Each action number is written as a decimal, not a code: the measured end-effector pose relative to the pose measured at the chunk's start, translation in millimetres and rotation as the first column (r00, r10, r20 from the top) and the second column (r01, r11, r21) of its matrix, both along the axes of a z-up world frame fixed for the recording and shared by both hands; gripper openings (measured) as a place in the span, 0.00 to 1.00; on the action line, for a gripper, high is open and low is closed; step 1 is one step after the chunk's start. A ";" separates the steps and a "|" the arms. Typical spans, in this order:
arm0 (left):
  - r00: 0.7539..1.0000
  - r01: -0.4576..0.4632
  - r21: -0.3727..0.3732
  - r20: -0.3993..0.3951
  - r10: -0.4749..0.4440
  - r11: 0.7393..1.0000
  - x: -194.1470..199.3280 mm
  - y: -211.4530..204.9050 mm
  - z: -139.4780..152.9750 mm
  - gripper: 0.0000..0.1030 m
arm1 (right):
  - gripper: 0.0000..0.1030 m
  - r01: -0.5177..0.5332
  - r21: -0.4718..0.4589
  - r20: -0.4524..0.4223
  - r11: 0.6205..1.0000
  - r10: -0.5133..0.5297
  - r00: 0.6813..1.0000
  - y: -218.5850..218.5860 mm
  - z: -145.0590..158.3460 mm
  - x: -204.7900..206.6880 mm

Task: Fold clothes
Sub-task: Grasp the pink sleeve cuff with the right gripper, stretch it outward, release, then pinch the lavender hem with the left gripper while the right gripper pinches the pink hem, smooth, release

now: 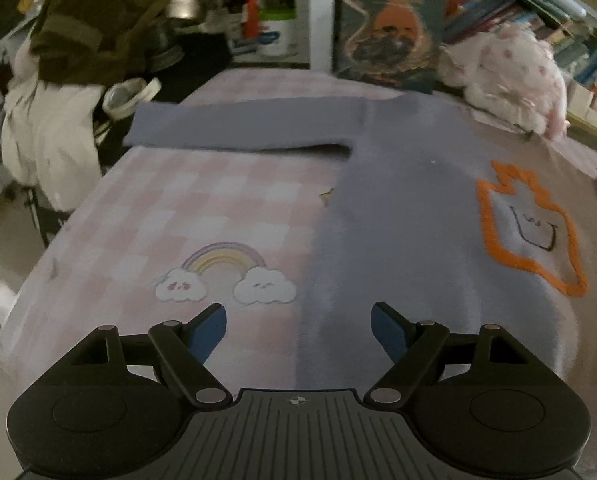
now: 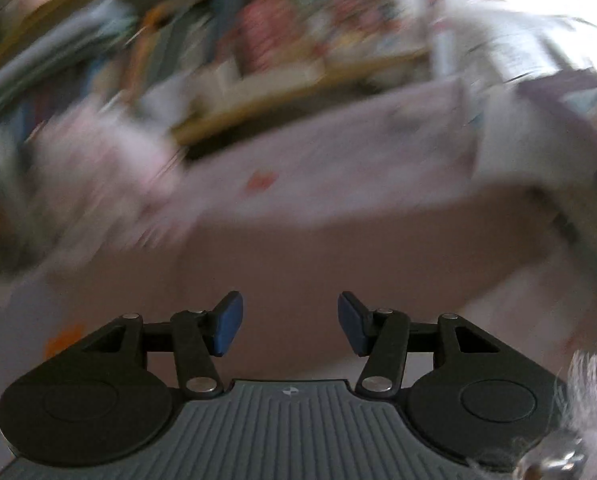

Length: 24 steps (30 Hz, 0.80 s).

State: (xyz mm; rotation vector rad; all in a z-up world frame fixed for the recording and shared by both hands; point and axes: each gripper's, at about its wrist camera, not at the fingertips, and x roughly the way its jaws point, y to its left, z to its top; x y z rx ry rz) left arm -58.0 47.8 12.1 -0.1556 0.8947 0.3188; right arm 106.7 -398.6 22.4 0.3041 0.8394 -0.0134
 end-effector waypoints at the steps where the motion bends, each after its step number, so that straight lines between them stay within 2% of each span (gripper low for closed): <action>1: 1.000 -0.001 -0.015 0.002 0.001 1.000 -0.8 4.2 -1.4 0.80 | 0.49 -0.046 0.001 -0.013 0.999 0.046 0.999 9.9 -1.8 -10.1; 4: 1.000 0.007 -0.057 0.014 -0.006 0.998 -3.4 16.9 -4.9 0.80 | 0.50 -0.168 -0.002 -0.045 0.986 0.168 0.985 35.6 -5.9 -38.6; 7: 0.999 0.029 -0.100 0.028 -0.027 0.995 -6.9 28.2 -8.0 0.80 | 0.50 -0.214 -0.024 -0.078 0.977 0.211 0.974 45.7 -7.8 -62.6; 11: 0.998 0.063 -0.151 0.024 -0.060 0.987 -8.9 39.6 -14.0 0.80 | 0.50 -0.212 -0.004 -0.132 0.977 0.210 0.969 50.4 -13.5 -87.9; 14: 0.996 0.093 -0.150 0.018 -0.091 0.984 -9.0 44.6 -16.8 0.80 | 0.50 -0.193 0.027 -0.153 0.981 0.195 0.969 55.5 -16.9 -103.3; 19: 0.989 0.144 -0.135 0.003 -0.145 0.980 -7.2 45.4 -18.3 0.79 | 0.41 -0.169 0.046 -0.171 0.985 0.174 0.970 65.1 -19.8 -123.3; 20: 0.988 0.153 -0.132 -0.002 -0.155 0.979 -6.7 44.4 -18.4 0.78 | 0.40 -0.166 0.042 -0.174 0.985 0.171 0.970 67.0 -20.1 -126.7; 22: 0.986 0.162 -0.130 -0.008 -0.164 0.978 -6.1 42.7 -18.3 0.73 | 0.32 -0.162 0.033 -0.181 0.986 0.165 0.970 70.7 -20.5 -133.7; 24: 0.990 0.142 -0.127 0.000 -0.143 0.982 -7.7 42.2 -17.0 0.48 | 0.23 -0.167 0.016 -0.185 0.986 0.167 0.968 75.0 -21.0 -140.6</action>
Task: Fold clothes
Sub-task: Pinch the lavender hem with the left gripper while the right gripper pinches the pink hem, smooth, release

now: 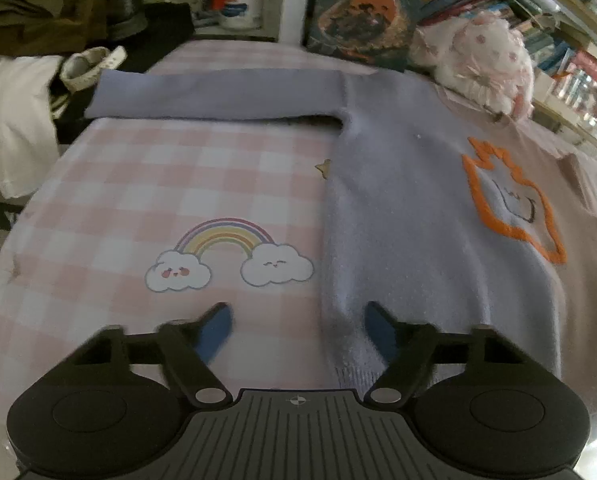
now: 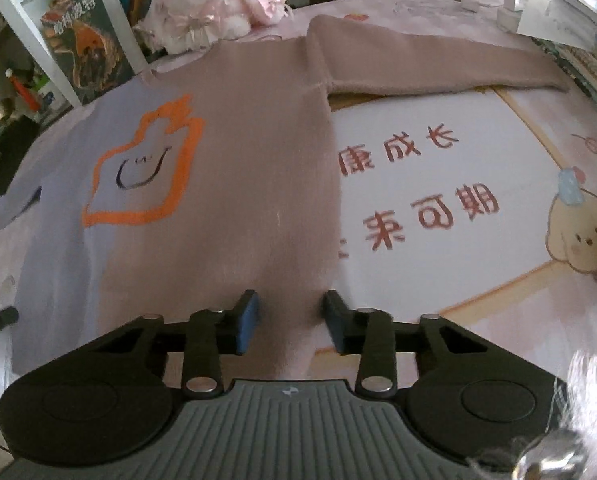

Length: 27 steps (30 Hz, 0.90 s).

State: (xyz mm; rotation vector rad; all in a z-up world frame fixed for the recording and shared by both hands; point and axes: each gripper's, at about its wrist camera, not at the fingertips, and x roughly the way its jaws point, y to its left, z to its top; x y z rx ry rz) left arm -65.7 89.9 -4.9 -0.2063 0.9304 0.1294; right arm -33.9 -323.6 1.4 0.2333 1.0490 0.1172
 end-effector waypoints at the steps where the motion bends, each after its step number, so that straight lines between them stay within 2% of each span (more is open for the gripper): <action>1: 1.000 -0.012 -0.010 0.006 0.012 1.000 -0.9 0.1 0.7 0.21 | 0.18 -0.003 0.002 0.001 1.000 0.003 1.000 1.0 -0.4 -2.8; 2: 1.000 -0.009 -0.077 0.007 0.009 0.997 -0.7 2.3 0.6 0.01 | 0.15 -0.005 0.008 0.002 1.000 0.005 1.000 1.7 -0.8 -5.3; 3: 1.000 -0.009 -0.136 0.008 0.010 0.991 -0.5 4.2 1.0 0.00 | 0.13 -0.003 0.013 0.005 1.000 0.003 1.000 2.0 -1.2 -6.4; 4: 1.000 -0.023 -0.151 0.015 0.025 0.988 -1.6 3.2 4.4 0.00 | 0.12 0.001 0.019 0.009 1.000 -0.001 1.000 2.2 -1.5 -6.9; 6: 0.993 0.037 -0.134 0.119 -0.021 0.990 -9.3 -8.6 25.8 0.00 | 0.12 0.035 0.018 0.071 0.999 -0.036 0.997 -2.0 7.3 -8.1; 8: 0.960 0.136 -0.080 0.257 -0.112 0.987 -20.1 -25.6 55.3 0.00 | 0.12 0.073 0.017 0.141 0.997 -0.074 0.987 -6.9 17.4 -9.3; 9: 0.948 0.171 -0.063 0.282 -0.147 0.983 -22.1 -31.0 65.4 0.00 | 0.12 0.091 0.015 0.164 0.996 -0.093 0.982 -10.5 23.2 -10.2; 10: 0.947 0.185 -0.078 0.282 -0.156 0.980 -21.5 -31.4 68.9 0.00 | 0.12 0.110 0.013 0.184 0.994 -0.110 0.977 -14.5 29.1 -11.1; 11: 0.956 0.176 -0.107 0.257 -0.144 0.979 -19.4 -27.4 65.1 0.00 | 0.12 0.117 0.004 0.186 0.993 -0.115 0.976 -16.9 31.9 -11.3; 12: 0.964 0.165 -0.133 0.230 -0.132 0.977 -17.4 -23.3 60.9 0.00 | 0.12 0.110 -0.002 0.168 0.994 -0.108 0.980 -17.2 30.0 -11.8; 15: 0.982 0.144 -0.137 0.139 -0.125 0.980 -17.6 -12.7 39.1 0.00 | 0.12 0.079 -0.013 0.101 0.997 -0.078 0.992 -16.2 20.8 -13.8; 22: 0.974 0.224 -0.160 0.059 -0.217 0.961 -25.1 -6.0 17.4 0.04 | 0.15 0.068 -0.088 0.089 0.994 -0.060 0.994 -1.9 9.4 -25.2; 24: 0.972 0.235 -0.171 0.062 -0.227 0.957 -22.5 -4.3 17.6 0.08 | 0.21 0.076 -0.091 0.081 0.993 -0.069 0.994 -2.6 9.4 -26.2; 25: 0.973 0.230 -0.184 0.063 -0.222 0.955 -19.8 -2.8 17.5 0.14 | 0.22 0.076 -0.089 0.074 0.993 -0.069 0.995 -2.7 9.0 -27.7; 26: 0.974 0.226 -0.198 0.061 -0.218 0.954 -17.1 -1.5 17.1 0.30 | 0.22 0.073 -0.086 0.068 0.994 -0.067 0.995 -2.7 8.6 -29.6; 27: 0.976 0.220 -0.212 0.049 -0.214 0.952 -14.6 -1.6 14.7 0.39 | 0.24 0.071 -0.083 0.061 0.994 -0.066 0.996 -2.7 8.2 -31.4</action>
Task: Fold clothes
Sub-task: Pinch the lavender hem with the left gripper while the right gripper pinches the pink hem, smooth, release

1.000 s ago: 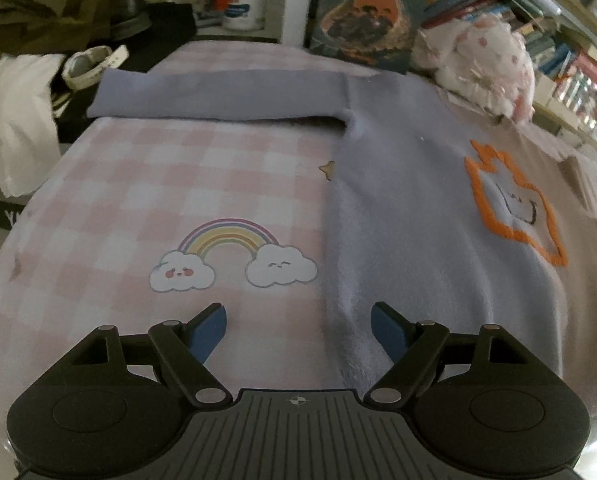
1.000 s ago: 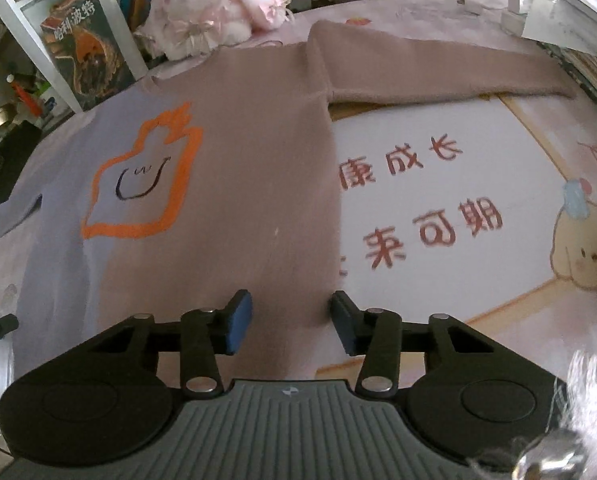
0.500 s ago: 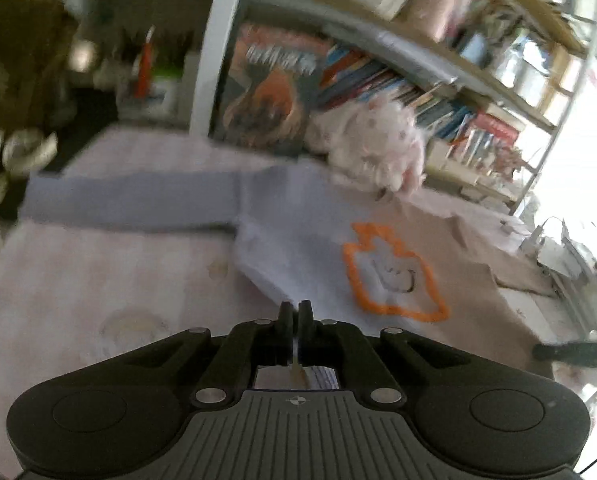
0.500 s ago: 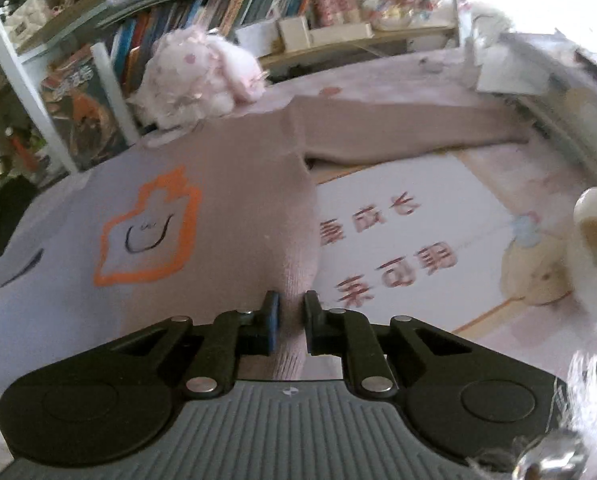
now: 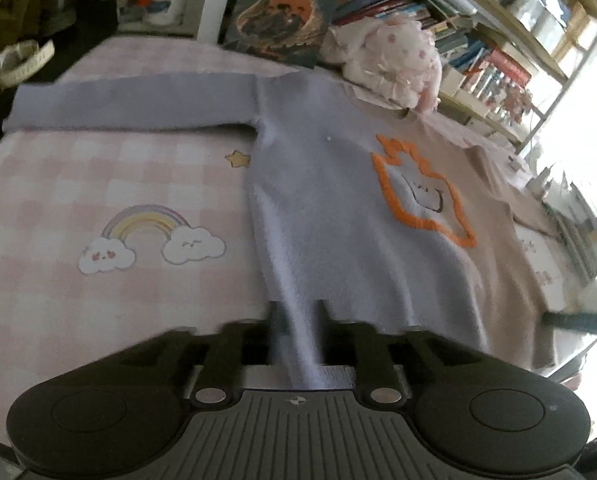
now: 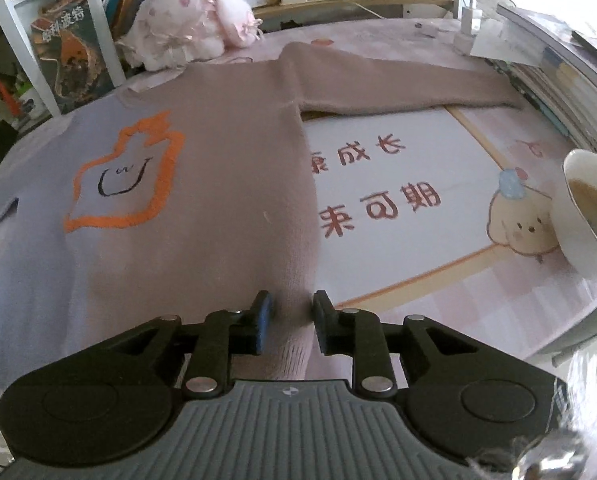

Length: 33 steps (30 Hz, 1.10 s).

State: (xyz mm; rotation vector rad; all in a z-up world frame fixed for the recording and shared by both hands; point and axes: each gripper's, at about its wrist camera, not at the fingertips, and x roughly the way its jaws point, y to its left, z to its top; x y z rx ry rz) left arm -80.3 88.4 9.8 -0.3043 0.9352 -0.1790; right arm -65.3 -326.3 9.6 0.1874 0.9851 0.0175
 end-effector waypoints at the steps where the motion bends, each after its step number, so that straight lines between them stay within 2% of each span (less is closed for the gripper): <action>1: 1.000 -0.003 -0.009 -0.014 0.003 1.000 2.2 -0.1 -2.4 0.49 | 0.24 -0.002 0.004 -0.007 1.000 0.002 1.000 0.0 -0.4 -1.9; 3: 1.000 -0.005 0.001 -0.019 0.005 1.000 3.0 -2.3 -8.3 0.49 | 0.24 -0.013 0.009 -0.027 1.000 0.013 1.000 1.3 -3.6 -4.6; 5: 1.000 0.019 0.005 -0.007 -0.019 1.000 3.2 -7.4 -11.0 0.38 | 0.19 -0.022 0.012 -0.040 1.000 0.022 0.999 3.4 -7.8 -6.7; 6: 0.999 0.033 0.012 -0.008 -0.032 0.999 4.6 -10.2 -11.7 0.26 | 0.12 -0.028 0.018 -0.038 0.999 0.028 0.999 5.2 -9.2 -6.7; 7: 0.999 0.033 0.023 -0.015 -0.033 0.999 6.5 -11.5 -12.9 0.04 | 0.10 -0.034 0.021 -0.035 0.999 0.035 0.999 7.1 -9.8 -6.0; 10: 1.000 0.013 0.019 -0.016 -0.012 1.000 10.8 -7.6 -14.6 0.04 | 0.10 -0.050 0.005 -0.012 0.999 0.050 0.999 15.9 -11.2 1.6; 13: 1.000 -0.020 0.052 -0.006 0.020 0.998 17.0 -6.8 -13.9 0.04 | 0.10 -0.041 0.013 0.003 0.999 0.041 0.999 21.3 -13.2 11.0; 18: 1.000 0.029 0.075 -0.006 -0.029 0.997 20.3 -15.6 -11.4 0.04 | 0.10 -0.003 -0.010 0.018 1.000 0.003 1.000 13.5 -14.3 7.3; 24: 0.999 0.040 0.054 -0.004 -0.040 0.998 17.0 -18.0 -12.6 0.04 | 0.10 0.011 -0.050 0.022 0.999 -0.010 1.000 9.1 -13.9 8.9; 33: 0.999 0.034 0.038 -0.001 -0.034 0.999 20.1 -15.5 -14.6 0.04 | 0.10 -0.001 -0.062 0.015 0.998 0.001 1.000 11.6 -13.4 8.1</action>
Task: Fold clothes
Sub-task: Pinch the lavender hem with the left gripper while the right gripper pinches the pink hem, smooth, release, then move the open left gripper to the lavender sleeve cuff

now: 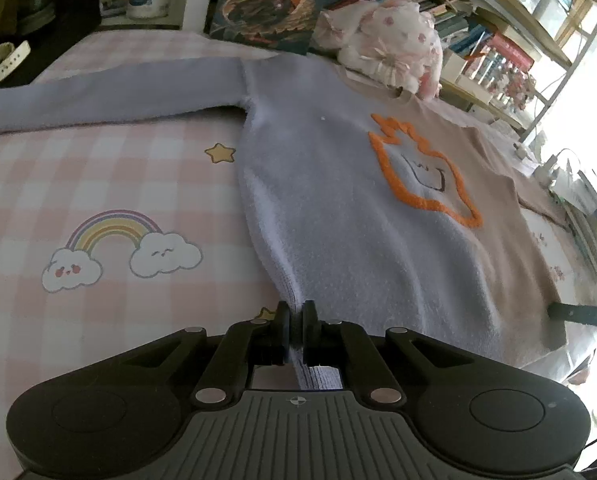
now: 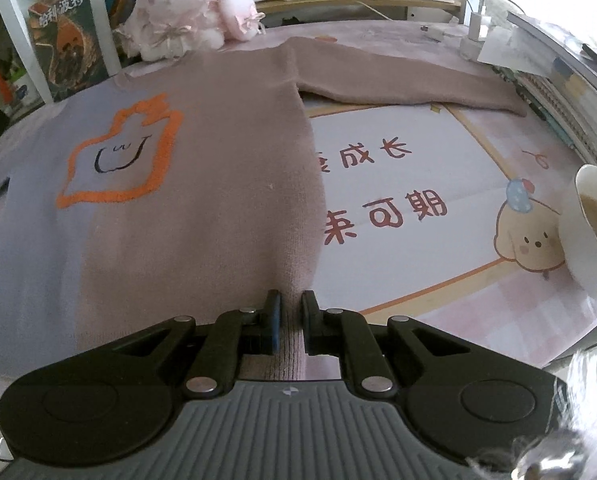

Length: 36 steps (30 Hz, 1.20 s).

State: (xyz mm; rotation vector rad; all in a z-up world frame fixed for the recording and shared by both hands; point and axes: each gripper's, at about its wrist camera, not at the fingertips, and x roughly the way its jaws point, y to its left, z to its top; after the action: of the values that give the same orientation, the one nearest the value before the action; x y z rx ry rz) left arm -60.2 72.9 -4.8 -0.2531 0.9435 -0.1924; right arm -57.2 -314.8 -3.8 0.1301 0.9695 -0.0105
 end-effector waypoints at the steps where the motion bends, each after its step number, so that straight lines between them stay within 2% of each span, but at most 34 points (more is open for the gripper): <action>1: 1.000 0.005 0.003 0.001 -0.005 1.000 0.5 -0.8 0.1 0.04 | 0.10 0.003 -0.003 0.004 1.000 -0.003 1.000 -0.2 -0.1 0.1; 6: 1.000 0.024 0.008 0.003 -0.024 1.000 1.2 -1.4 0.7 0.04 | 0.10 0.004 -0.018 0.011 1.000 -0.003 1.000 0.1 -0.1 1.6; 15: 1.000 -0.015 0.031 -0.002 0.015 0.999 -3.6 -6.1 1.9 0.04 | 0.10 -0.030 0.002 0.015 1.000 0.030 0.999 -5.3 -0.2 0.2; 21: 0.998 -0.058 0.113 -0.005 0.059 0.992 -6.3 -20.6 5.1 0.06 | 0.11 -0.099 0.019 0.020 0.995 0.098 0.995 -11.2 -0.7 -1.5; 25: 0.993 -0.117 0.184 0.002 0.119 0.976 -11.6 -31.8 10.1 0.13 | 0.12 -0.119 0.032 0.025 0.992 0.119 0.993 -14.7 -0.9 -1.7; 26: 0.990 -0.141 0.192 0.005 0.142 0.971 -14.2 -34.0 11.9 0.20 | 0.13 -0.128 0.029 0.027 0.991 0.127 0.991 -15.1 -1.0 -2.2; 27: 0.986 -0.164 0.199 0.010 0.166 0.966 -16.9 -36.2 13.6 0.26 | 0.16 -0.138 0.023 0.029 0.990 0.137 0.990 -15.5 -0.9 -2.8; 29: 0.977 -0.214 0.201 0.034 0.212 0.956 -24.7 -41.1 16.4 0.47 | 0.30 -0.155 0.014 0.033 0.988 0.154 0.987 -16.6 -0.9 -4.2; 30: 0.973 -0.232 0.200 0.048 0.227 0.952 -29.2 -44.6 17.7 0.51 | 0.41 -0.158 0.014 0.037 0.987 0.157 0.987 -18.2 -0.8 -5.4; 31: 0.968 -0.250 0.198 0.063 0.242 0.948 -33.6 -48.0 19.1 0.54 | 0.50 -0.156 0.015 0.040 0.988 0.155 0.987 -20.0 -0.5 -6.8; 32: 0.964 -0.266 0.196 0.077 0.256 0.944 -37.9 -51.5 20.5 0.56 | 0.54 -0.151 0.013 0.043 0.988 0.150 0.988 -22.1 0.1 -8.3; 34: 0.959 -0.282 0.187 0.091 0.269 0.941 -43.4 -59.7 24.0 0.63 | 0.73 -0.145 -0.002 0.063 0.989 0.144 0.987 -25.0 3.0 -12.9; 35: 0.956 -0.289 0.183 0.099 0.275 0.940 -46.1 -63.8 25.8 0.68 | 0.75 -0.145 -0.009 0.079 0.989 0.146 0.986 -26.0 5.1 -15.8; 36: 0.954 -0.295 0.178 0.109 0.280 0.939 -48.6 -68.0 27.6 0.69 | 0.76 -0.152 -0.016 0.098 0.988 0.153 0.983 -26.7 7.8 -19.3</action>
State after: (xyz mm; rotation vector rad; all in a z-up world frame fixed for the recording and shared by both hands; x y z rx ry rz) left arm -108.8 4.8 22.8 -0.2000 0.8256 0.1575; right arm -76.5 -341.5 4.0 0.0478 0.8780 0.1313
